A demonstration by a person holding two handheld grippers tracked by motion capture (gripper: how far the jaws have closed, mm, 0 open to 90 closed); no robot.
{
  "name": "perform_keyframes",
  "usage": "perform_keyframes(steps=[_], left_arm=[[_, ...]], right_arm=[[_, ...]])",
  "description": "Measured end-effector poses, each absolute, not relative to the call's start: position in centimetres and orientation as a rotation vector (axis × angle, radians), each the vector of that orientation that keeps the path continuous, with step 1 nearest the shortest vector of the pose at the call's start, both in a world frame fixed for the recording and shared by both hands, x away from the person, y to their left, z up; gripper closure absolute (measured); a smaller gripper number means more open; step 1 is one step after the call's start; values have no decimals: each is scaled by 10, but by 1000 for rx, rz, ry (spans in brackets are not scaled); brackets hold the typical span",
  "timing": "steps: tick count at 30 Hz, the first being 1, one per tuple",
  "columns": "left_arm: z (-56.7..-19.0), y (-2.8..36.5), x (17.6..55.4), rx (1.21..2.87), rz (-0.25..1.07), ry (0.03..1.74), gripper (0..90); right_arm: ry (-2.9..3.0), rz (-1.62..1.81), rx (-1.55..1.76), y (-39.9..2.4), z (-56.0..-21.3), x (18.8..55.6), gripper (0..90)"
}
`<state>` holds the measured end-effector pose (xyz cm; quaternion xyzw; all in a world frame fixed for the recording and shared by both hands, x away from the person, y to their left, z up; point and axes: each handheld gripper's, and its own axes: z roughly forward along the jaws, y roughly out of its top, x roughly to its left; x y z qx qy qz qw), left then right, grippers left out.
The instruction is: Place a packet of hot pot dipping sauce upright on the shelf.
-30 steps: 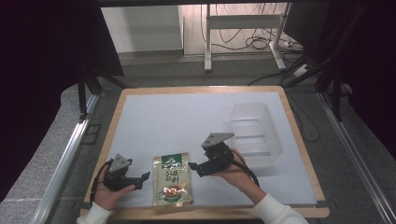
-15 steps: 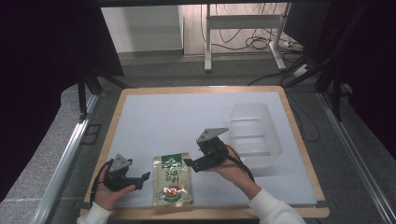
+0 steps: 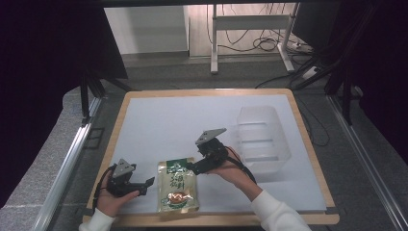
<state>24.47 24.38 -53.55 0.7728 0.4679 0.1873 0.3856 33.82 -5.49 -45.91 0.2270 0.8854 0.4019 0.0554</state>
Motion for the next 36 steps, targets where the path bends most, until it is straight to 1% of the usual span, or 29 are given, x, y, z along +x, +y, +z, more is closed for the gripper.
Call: perform_keyframes(steps=[11, 26, 31, 36], left_arm=[[-535, 244, 245, 1971, 476, 1188, 107], [-535, 244, 244, 1974, 476, 1183, 107], [-535, 243, 244, 1972, 477, 1183, 107], [-536, 244, 244, 1975, 475, 1182, 107]], right_arm=[[2720, 1183, 677, -37, -467, 350, 164], [2802, 1080, 698, -27, -493, 369, 171], [2834, 1058, 726, -27, -506, 379, 201], [2847, 1042, 736, -28, -512, 382, 233]])
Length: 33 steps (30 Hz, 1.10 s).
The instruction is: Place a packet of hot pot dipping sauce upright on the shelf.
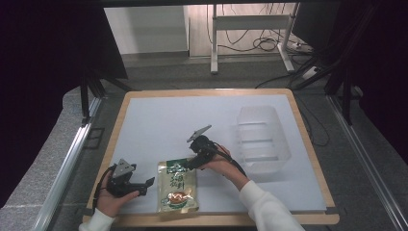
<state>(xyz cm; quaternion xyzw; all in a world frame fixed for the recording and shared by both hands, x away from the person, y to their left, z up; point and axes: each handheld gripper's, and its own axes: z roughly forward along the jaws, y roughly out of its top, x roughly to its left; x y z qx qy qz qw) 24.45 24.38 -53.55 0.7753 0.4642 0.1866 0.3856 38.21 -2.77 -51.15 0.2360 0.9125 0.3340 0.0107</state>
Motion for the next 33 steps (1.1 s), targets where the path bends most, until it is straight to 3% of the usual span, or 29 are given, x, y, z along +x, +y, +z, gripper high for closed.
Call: perform_keyframes(steps=[6, 20, 33], left_arm=[[-535, 244, 244, 1972, 476, 1182, 107], [-535, 244, 244, 1970, 473, 1180, 107], [-535, 244, 243, 1967, 472, 1177, 107]], right_arm=[[2886, 1042, 759, -30, -521, 386, 294], [2958, 1058, 722, -27, -522, 383, 328], [3035, 1139, 622, -31, -504, 371, 353]])
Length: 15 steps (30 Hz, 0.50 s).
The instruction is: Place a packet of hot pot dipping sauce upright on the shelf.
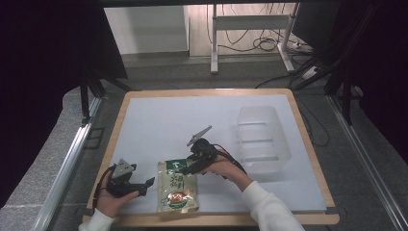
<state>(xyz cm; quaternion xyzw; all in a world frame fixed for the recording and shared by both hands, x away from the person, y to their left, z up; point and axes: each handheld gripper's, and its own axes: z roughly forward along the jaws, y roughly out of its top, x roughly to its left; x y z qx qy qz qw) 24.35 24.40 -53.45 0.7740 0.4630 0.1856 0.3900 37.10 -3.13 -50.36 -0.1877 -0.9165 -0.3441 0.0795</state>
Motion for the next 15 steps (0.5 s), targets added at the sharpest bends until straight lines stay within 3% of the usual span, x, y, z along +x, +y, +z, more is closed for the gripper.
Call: perform_keyframes(steps=[11, 15], left_arm=[[-534, 245, 244, 1965, 472, 1177, 107], [-534, 245, 244, 1965, 473, 1176, 107]], right_arm=[[-2735, -954, -564, -32, -515, 374, 374], [-2766, -960, -549, -32, -517, 374, 465]])
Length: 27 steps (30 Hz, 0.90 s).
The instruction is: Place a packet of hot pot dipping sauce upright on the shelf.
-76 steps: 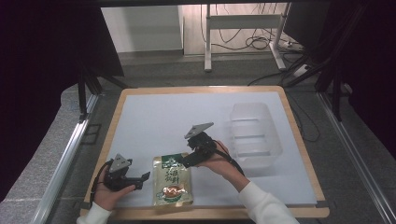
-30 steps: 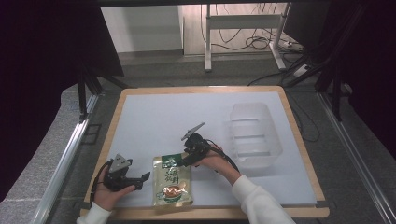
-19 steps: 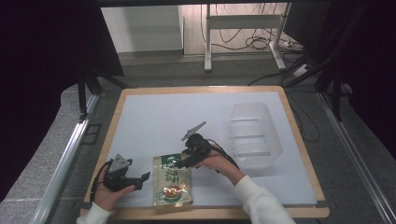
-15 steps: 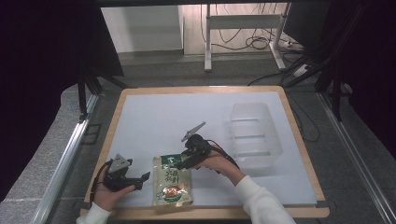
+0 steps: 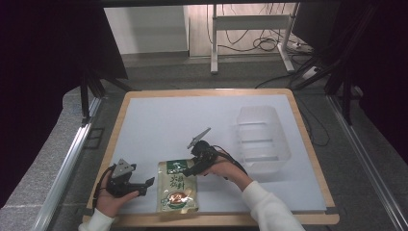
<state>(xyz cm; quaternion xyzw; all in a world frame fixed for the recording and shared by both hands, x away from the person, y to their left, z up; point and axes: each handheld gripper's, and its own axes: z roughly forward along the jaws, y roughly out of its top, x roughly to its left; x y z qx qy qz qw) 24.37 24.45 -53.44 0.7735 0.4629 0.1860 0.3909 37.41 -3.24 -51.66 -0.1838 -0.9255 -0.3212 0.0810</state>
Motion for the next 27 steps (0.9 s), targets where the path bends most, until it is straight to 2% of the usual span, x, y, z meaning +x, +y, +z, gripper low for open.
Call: perform_keyframes(steps=[2, 14, 19, 22, 27], left_arm=[[-534, 245, 244, 1964, 472, 1176, 107], [-534, 245, 244, 1965, 473, 1174, 107], [-534, 246, 244, 1963, 473, 1173, 107], [-534, 246, 244, 1964, 473, 1173, 107], [-534, 246, 243, 1958, 473, 1178, 107]], right_arm=[[-2785, -964, -553, -33, -516, 373, 532], [-2897, -965, -607, -29, -518, 370, 731], [-2881, -999, -626, -29, -519, 370, 843], [-2871, -1016, -601, -30, -518, 371, 883], [-2860, -1015, -593, -30, -515, 370, 890]])
